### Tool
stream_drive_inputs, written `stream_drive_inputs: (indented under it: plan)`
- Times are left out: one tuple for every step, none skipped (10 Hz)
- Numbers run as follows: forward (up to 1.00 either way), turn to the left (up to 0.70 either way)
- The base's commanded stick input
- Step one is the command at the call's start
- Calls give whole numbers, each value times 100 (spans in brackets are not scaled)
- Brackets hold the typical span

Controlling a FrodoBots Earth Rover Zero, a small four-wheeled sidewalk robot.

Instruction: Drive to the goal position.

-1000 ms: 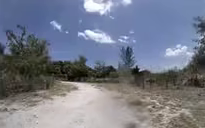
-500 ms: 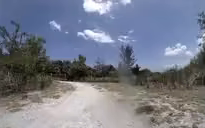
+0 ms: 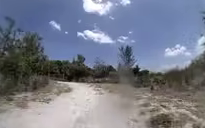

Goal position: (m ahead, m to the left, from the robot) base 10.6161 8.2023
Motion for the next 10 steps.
stream_drive_inputs:
  plan:
    - [85, 0]
    - [85, 0]
    - [85, 0]
    - [85, 0]
    - [85, 0]
    - [85, 0]
    - [85, 0]
    - [85, 0]
    - [85, 0]
    - [85, 0]
